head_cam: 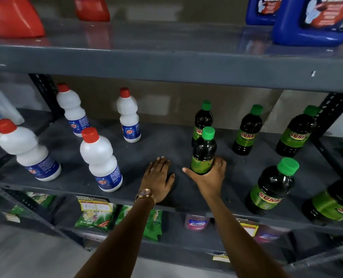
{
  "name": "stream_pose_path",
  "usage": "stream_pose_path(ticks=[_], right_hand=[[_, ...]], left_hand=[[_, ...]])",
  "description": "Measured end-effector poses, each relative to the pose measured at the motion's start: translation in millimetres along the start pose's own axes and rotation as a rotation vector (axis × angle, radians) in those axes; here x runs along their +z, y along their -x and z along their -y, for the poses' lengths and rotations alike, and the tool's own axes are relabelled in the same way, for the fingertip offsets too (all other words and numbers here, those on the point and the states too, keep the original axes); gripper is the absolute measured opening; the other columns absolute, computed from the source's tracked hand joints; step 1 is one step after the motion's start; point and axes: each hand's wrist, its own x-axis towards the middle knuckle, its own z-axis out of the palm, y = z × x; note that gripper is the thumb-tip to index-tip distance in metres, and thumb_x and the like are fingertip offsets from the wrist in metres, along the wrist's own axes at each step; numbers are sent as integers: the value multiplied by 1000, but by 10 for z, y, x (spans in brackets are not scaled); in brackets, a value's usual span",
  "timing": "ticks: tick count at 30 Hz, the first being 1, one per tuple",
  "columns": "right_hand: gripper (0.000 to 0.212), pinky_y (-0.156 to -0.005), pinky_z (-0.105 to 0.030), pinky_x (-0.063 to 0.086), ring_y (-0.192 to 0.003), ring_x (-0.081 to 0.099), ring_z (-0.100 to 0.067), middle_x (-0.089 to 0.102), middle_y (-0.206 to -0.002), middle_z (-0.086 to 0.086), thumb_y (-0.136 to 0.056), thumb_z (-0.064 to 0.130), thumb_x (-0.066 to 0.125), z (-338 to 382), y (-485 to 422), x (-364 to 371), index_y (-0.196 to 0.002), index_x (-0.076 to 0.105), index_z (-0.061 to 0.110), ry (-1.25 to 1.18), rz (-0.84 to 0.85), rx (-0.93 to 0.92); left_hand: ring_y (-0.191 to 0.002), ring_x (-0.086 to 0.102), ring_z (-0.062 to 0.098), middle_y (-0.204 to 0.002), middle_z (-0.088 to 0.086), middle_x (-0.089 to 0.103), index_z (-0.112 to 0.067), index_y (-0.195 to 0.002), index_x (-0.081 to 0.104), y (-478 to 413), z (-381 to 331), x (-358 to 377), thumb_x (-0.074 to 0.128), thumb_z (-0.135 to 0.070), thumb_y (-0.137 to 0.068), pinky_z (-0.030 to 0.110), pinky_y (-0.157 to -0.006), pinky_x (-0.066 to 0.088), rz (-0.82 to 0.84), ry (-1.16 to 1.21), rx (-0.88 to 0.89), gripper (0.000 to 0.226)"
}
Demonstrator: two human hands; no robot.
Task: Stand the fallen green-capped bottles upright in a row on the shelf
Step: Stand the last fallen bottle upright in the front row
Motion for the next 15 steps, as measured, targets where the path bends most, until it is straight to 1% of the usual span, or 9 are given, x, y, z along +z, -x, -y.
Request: stream_pose_path(ticks=[2, 4, 5, 7, 8, 9, 11, 12, 15], right_hand=[[74, -83, -22, 47, -105, 60, -19, 59, -112, 0, -51, 27, 90, -86, 16, -61, -113, 49, 26, -71, 87, 24], [72, -77, -14, 45, -103, 63, -16, 64, -108, 3, -53, 25, 89, -140, 39, -109, -113, 49, 30, -72, 107, 25], [74, -79, -16, 47, -103, 63, -17, 64, -107, 3, -50, 29, 91, -142, 49, -115, -112, 50, 28, -69, 79, 20], [85, -91, -33, 49, -110, 57, -24, 60, -114, -6, -43, 41, 94, -90, 56, -88, -113, 52, 16, 2, 9, 12], [93, -99, -41, 45, -116, 52, -28, 57, -120, -11, -41, 47, 93, -55, 56, -60, -117, 52, 10, 59, -14, 21], [99, -104, -45, 41, -121, 48, -31, 54, -124, -14, -41, 52, 91, -26, 57, -38, -120, 52, 7, 104, -30, 37], [102, -104, -43, 39, -120, 46, -29, 53, -124, -13, -42, 59, 87, -2, 56, -14, -122, 50, 7, 130, -44, 43], [98, -102, -42, 41, -118, 48, -27, 54, -122, -11, -44, 57, 87, -19, 53, -22, -122, 50, 9, 109, -23, 38], [76, -90, -33, 49, -111, 58, -23, 60, -114, -3, -57, 31, 86, -139, 64, -99, -122, 49, 16, -29, 112, 40]], left_hand=[[-148, 11, 18, -159, 6, 19, -17, -146, 22, 1, 2, -1, 34, -41, -96, 36, -121, 5, -3, 6, 0, 57], [-148, 11, 19, -159, 6, 19, -16, -146, 24, -5, 10, 2, 35, -41, -96, 37, -121, 5, -13, 13, 0, 57], [-147, 11, 19, -159, 6, 20, -17, -146, 24, -7, 13, 8, 35, -41, -96, 37, -121, 5, -12, 13, -1, 57], [-147, 11, 19, -159, 6, 19, -17, -146, 24, -6, 16, 20, 34, -42, -96, 36, -121, 5, -8, 6, -3, 57], [-147, 11, 19, -159, 6, 19, -17, -146, 23, -4, 16, 21, 34, -42, -96, 36, -121, 5, -8, 3, -4, 57], [-147, 11, 19, -159, 6, 19, -17, -146, 23, -5, 16, 18, 34, -42, -96, 37, -121, 6, -9, 4, -4, 57], [-147, 12, 19, -159, 7, 20, -17, -146, 23, -4, 17, 10, 34, -42, -96, 37, -121, 6, -10, 7, -2, 57], [-147, 12, 20, -159, 7, 20, -16, -146, 23, -3, 16, 7, 34, -42, -96, 37, -121, 6, -10, 8, -1, 57], [-147, 11, 19, -159, 6, 19, -16, -146, 23, -3, 13, 11, 34, -41, -96, 36, -121, 4, -4, 12, -5, 57]])
